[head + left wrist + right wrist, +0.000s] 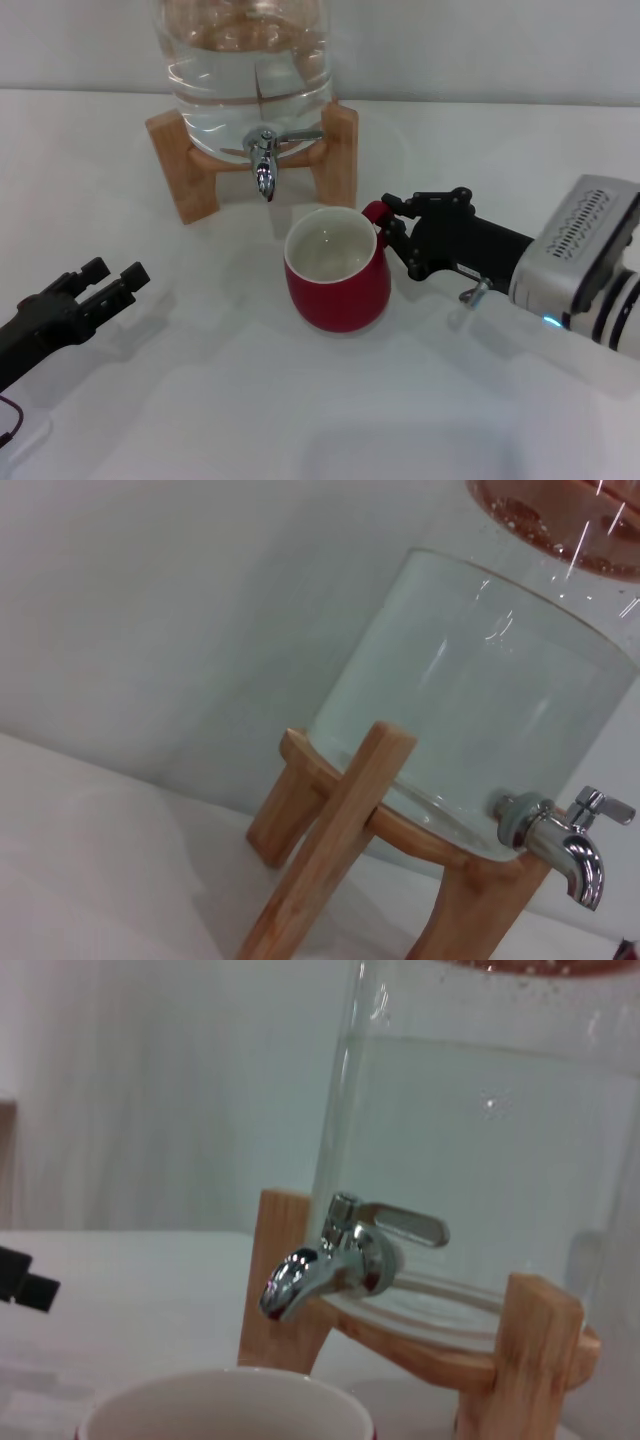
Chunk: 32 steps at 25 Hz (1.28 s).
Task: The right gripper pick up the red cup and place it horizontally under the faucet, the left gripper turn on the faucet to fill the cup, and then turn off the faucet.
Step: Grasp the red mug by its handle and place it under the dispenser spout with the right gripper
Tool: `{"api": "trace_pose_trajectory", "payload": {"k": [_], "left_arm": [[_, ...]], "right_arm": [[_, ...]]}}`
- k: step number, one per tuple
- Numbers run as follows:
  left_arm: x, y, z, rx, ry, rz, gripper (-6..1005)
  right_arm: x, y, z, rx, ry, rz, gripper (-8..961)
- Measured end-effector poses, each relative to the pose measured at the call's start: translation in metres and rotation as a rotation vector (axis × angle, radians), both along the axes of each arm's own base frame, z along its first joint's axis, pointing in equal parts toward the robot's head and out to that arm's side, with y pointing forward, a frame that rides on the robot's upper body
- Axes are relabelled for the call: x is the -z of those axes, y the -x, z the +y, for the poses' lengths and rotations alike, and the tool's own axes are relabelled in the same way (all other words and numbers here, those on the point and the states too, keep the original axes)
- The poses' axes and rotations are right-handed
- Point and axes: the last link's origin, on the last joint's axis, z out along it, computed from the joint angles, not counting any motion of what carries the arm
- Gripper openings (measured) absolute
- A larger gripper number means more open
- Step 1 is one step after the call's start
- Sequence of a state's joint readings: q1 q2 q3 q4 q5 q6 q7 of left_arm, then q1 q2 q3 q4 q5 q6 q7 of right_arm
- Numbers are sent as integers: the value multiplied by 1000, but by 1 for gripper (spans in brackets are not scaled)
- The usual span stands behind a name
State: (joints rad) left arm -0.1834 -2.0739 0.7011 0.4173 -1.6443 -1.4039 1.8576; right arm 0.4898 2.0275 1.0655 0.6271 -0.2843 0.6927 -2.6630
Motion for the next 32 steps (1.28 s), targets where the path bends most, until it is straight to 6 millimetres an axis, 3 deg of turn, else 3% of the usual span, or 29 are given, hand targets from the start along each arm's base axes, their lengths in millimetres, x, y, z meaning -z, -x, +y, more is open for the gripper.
{"api": "trace_pose_trajectory", "payload": {"k": [17,32], "left_arm": [[0,-2,3,7,0,1,842],[-2,-1,6,2,-5,9,841]], "right_arm": [[12,11,17,97,7,-42,128],[25,38,21,88,54,-18,128]]}}
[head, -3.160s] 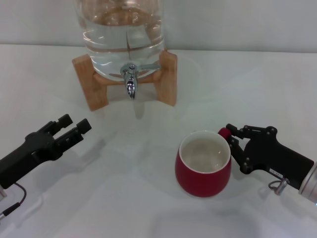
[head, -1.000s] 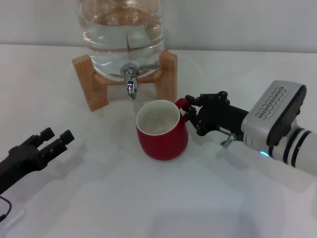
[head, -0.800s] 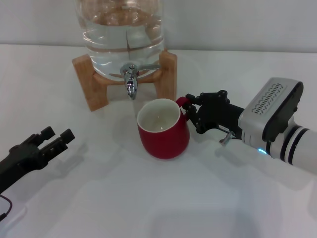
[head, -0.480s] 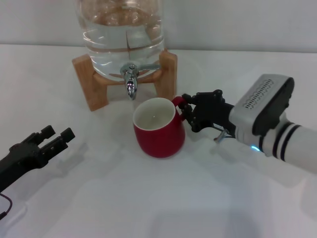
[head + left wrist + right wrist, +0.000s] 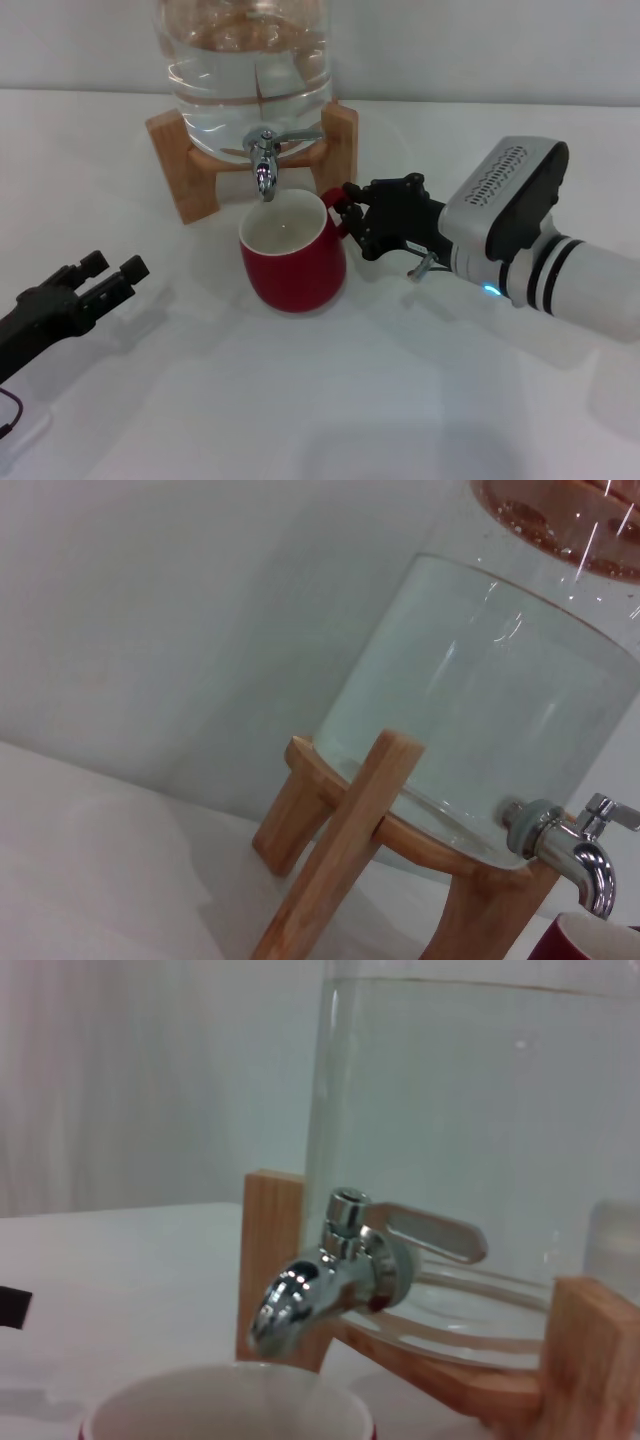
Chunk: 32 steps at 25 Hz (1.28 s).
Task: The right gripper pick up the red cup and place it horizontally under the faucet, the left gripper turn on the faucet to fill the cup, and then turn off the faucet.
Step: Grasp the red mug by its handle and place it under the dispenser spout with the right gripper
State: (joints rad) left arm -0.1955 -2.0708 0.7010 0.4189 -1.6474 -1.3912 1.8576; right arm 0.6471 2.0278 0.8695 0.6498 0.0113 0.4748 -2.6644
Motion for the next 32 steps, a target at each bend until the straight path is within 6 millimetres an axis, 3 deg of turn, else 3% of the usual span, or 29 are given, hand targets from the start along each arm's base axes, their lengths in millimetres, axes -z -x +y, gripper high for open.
{"api": "trace_pose_trajectory", "payload": {"k": [5,32], "left_arm": [[-1,-1,2,5,-3,0,840],[-2,-2,2,3,-2,-12,839]], "right_arm": [[5,7,2,-7,13,-13,127],[7,8,13,62,8,-48,126]]}}
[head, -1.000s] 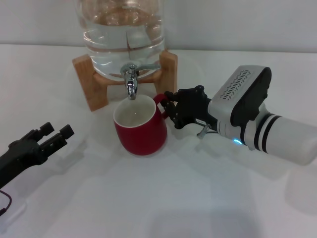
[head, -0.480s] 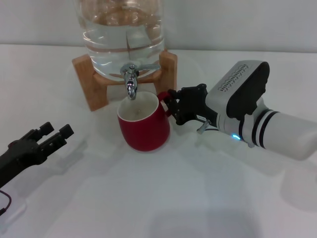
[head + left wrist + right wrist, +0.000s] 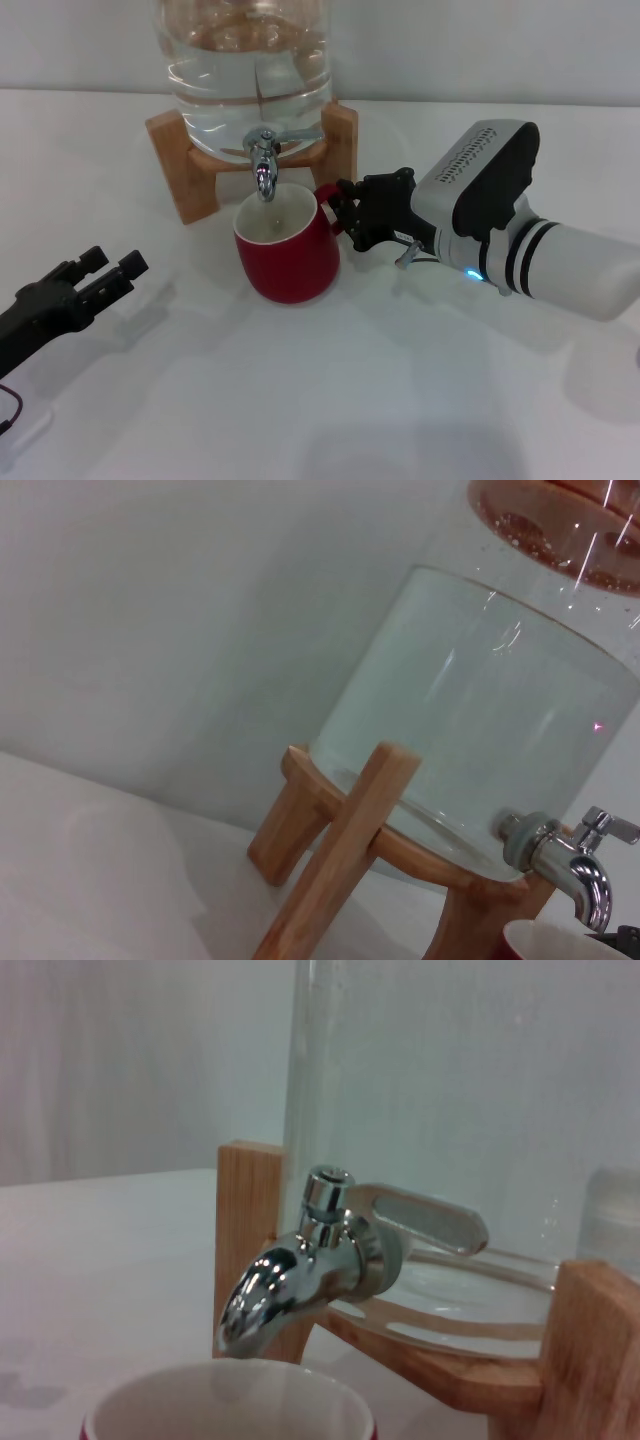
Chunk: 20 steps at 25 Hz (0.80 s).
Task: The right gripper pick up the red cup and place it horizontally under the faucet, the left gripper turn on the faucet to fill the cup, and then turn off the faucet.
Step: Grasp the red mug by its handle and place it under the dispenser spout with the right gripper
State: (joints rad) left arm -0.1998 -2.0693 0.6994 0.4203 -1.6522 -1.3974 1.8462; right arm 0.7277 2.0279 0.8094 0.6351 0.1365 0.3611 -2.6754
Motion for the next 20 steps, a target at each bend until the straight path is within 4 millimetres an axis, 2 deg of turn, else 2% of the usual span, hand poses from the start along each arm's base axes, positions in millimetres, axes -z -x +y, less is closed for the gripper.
{"api": "trace_pose_trajectory", "payload": {"k": [20], "left_arm": [[0,0,-1,0,1,-3,838]], "right_arm": [[1,-7,1,9,4,-36,115]]}}
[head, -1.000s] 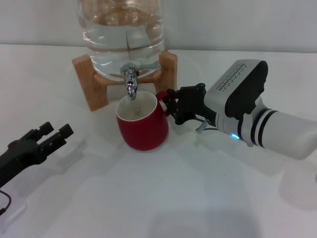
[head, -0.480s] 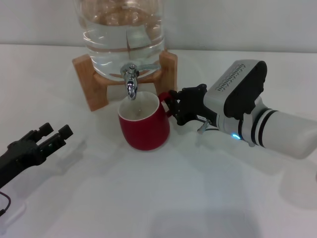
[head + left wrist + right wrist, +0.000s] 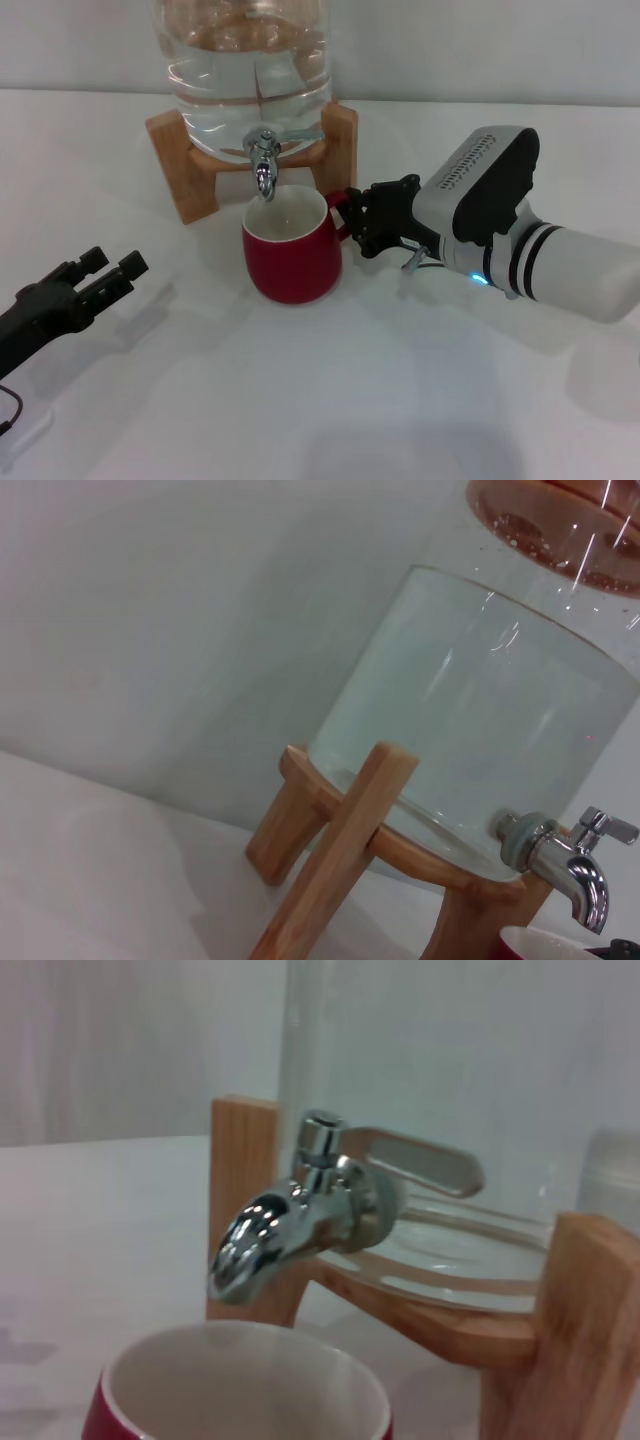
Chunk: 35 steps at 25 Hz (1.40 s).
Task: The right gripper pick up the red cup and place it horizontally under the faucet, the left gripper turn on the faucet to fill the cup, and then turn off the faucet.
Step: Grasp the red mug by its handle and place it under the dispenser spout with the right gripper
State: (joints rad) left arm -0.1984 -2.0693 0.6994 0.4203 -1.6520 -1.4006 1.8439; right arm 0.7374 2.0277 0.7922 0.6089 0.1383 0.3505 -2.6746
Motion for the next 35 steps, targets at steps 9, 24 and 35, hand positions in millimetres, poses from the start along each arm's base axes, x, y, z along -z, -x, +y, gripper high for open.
{"api": "trace_pose_trajectory", "payload": {"k": [9,24,35], "left_arm": [[0,1,-1,-5,0,2,838],[0,1,0,-4,0,2,837],[0,0,0,0,0,0,837]], "right_arm": [[3,7,-1,-28,12,-5,104],[4,9,0,-41,17,-15,99],[7,6,-1,-60,30,-55,95]]}}
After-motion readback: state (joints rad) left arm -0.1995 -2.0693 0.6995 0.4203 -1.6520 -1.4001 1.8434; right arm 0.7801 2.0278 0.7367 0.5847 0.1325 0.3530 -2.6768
